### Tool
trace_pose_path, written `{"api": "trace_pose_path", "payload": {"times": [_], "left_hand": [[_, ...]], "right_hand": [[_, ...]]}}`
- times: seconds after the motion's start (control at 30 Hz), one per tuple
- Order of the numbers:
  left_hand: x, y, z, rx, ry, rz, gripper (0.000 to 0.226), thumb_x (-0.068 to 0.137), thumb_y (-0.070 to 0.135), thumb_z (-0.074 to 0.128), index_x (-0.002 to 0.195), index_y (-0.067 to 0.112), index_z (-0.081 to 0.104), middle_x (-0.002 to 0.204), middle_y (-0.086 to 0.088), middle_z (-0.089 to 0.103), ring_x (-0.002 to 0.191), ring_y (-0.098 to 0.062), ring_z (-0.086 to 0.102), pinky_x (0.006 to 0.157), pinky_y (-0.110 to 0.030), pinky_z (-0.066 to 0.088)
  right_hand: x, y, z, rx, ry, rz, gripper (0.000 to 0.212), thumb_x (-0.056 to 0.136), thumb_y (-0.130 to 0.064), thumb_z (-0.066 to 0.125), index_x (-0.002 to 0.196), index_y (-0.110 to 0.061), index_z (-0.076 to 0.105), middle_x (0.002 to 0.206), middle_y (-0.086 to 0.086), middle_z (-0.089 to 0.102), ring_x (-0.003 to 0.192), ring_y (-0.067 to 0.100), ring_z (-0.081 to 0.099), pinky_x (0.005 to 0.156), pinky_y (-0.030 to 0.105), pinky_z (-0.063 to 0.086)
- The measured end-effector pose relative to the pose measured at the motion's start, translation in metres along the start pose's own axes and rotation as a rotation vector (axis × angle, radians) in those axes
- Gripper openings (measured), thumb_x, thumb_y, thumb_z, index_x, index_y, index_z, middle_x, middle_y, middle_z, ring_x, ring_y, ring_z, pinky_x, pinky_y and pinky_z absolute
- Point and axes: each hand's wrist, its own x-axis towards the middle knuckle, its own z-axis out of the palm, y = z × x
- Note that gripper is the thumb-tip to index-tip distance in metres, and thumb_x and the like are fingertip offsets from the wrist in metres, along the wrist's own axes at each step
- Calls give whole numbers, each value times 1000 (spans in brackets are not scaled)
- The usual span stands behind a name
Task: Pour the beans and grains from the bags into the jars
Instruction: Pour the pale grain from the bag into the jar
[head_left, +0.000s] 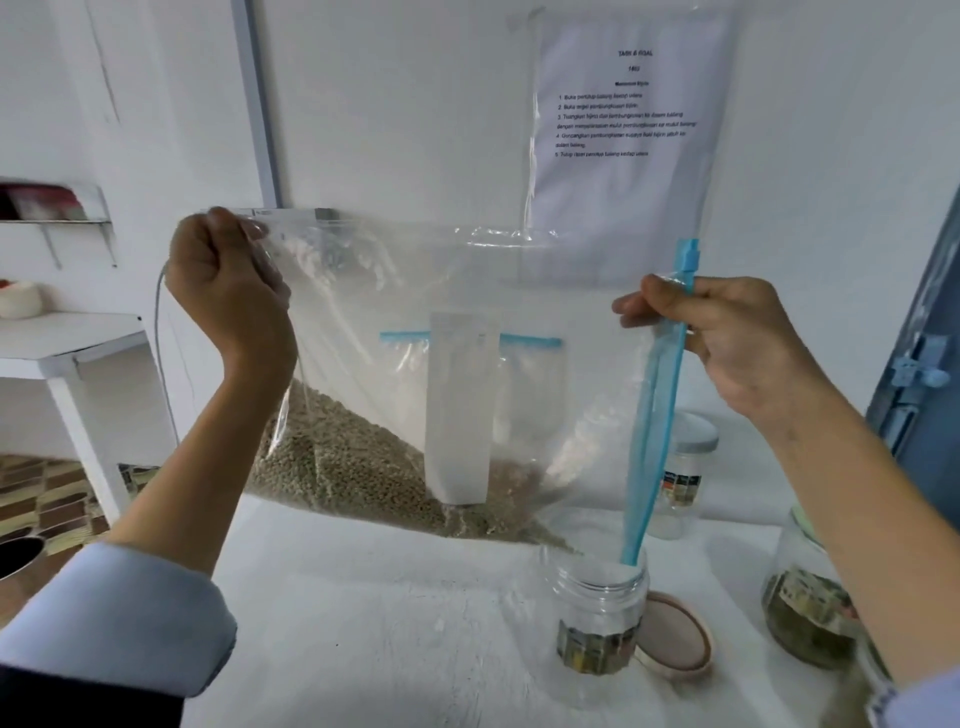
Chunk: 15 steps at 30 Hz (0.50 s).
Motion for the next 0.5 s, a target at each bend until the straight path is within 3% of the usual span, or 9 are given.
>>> {"api": "trace_pose_path", "payload": {"times": [0.2, 0.27, 0.4, 0.5], "left_hand": [[3, 3, -2, -6, 35, 15, 32, 99, 13, 40, 67, 14, 44, 48, 6, 44, 32, -9, 32, 31, -22, 23], [3, 4, -2, 7, 13, 45, 32, 99, 13, 40, 68, 14, 47, 43, 10, 43, 31, -9, 32, 33, -23, 22], [0, 6, 0, 17, -19, 106, 31, 98, 15, 41, 69, 16, 49, 48, 7, 46, 34, -12, 33, 36, -22, 23], [3, 9, 2, 27, -20, 135, 31, 98, 16, 41, 69, 19, 50, 48, 10, 48, 36, -16, 32, 40, -24, 23]], "right_hand": [[0, 0, 1, 32, -64, 35, 23, 80, -32, 63, 69, -15, 74, 87, -1, 76, 82, 17, 70, 93, 35, 47], [2, 2, -1, 9, -74, 103, 22, 83, -32, 63, 76, -14, 73, 90, 0, 75, 83, 18, 71, 93, 37, 49], [4, 10, -2, 69, -8, 273, 19, 84, -29, 68, 77, -11, 71, 83, 3, 75, 81, 18, 73, 88, 36, 50], [4, 10, -2, 78, 7, 214, 17, 81, -25, 68, 76, -10, 70, 79, 2, 75, 76, 17, 72, 87, 34, 50]]}}
